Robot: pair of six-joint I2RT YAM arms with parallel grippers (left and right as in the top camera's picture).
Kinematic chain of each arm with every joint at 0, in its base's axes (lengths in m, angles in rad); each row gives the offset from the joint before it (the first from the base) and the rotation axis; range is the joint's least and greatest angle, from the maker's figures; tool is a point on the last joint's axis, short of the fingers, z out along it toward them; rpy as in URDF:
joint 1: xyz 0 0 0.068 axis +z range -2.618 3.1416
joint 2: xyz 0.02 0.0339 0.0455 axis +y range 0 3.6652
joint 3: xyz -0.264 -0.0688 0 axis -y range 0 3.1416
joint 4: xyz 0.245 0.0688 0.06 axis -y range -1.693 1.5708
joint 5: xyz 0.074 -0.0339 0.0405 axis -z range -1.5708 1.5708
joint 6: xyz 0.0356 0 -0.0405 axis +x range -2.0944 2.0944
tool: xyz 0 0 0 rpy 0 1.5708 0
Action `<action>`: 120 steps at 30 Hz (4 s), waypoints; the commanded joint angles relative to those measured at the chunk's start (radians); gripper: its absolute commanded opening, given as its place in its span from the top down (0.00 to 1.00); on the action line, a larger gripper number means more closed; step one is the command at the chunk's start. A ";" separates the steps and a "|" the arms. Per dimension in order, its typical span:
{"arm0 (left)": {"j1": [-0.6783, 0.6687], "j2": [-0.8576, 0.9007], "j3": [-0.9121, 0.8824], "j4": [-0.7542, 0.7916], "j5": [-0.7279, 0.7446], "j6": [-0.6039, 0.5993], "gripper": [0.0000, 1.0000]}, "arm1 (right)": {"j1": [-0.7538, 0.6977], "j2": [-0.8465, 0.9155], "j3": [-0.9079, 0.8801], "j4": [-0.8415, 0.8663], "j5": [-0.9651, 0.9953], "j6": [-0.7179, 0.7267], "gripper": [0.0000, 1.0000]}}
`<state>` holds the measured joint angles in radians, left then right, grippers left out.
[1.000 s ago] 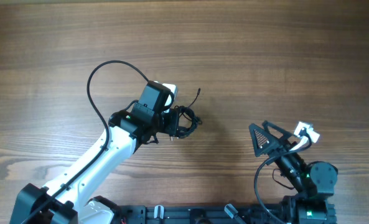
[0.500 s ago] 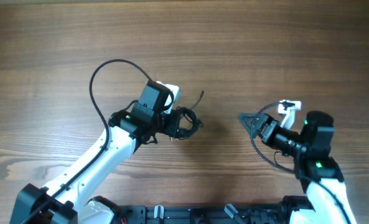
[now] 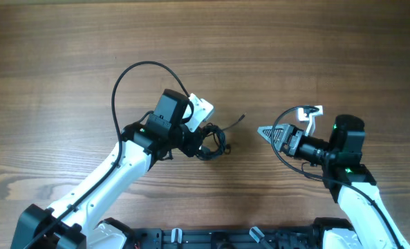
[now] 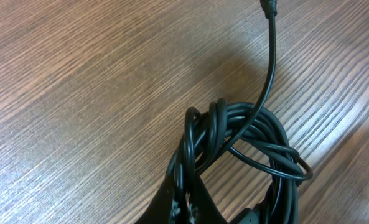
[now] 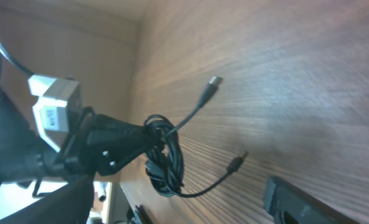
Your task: Untangle cables
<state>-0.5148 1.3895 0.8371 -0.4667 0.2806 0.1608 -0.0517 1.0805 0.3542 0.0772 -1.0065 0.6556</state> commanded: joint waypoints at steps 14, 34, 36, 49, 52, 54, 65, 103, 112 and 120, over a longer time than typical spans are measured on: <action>0.003 -0.017 0.001 0.175 0.064 -0.007 0.96 | 0.337 0.110 0.018 0.227 0.333 0.054 0.38; 0.250 -0.226 0.006 0.399 0.322 -0.334 0.96 | 0.337 0.262 0.017 0.477 0.145 0.104 0.95; 0.269 -0.224 0.006 0.394 0.365 -0.335 0.67 | 0.337 0.262 0.017 0.481 0.145 0.118 0.96; 0.185 -0.102 0.006 0.092 0.291 -0.933 0.00 | 0.337 0.262 0.017 0.602 0.497 0.559 0.96; 0.079 -0.051 0.006 0.137 0.290 -0.946 0.00 | 0.337 0.262 0.017 0.602 0.502 0.559 0.96; 0.026 -0.024 0.006 0.174 0.245 -1.037 0.05 | 0.337 0.262 0.017 0.602 0.500 0.559 0.96; -0.016 0.000 0.006 0.307 0.018 -1.198 0.40 | 0.343 0.262 0.017 0.602 0.422 0.549 0.96; 0.225 -0.167 0.006 0.288 0.207 -1.246 0.96 | 0.441 0.262 0.017 0.628 0.372 -0.238 0.32; 0.295 -0.167 0.006 0.267 0.423 -1.239 0.96 | 0.610 0.262 0.017 0.676 0.558 -0.394 0.40; 0.294 -0.166 0.006 0.268 0.455 -1.239 0.96 | 0.628 0.262 0.017 0.678 0.544 -0.077 0.95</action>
<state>-0.2260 1.2339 0.8364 -0.2024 0.7055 -1.0760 0.5709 1.3388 0.3653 0.7490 -0.4442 0.4129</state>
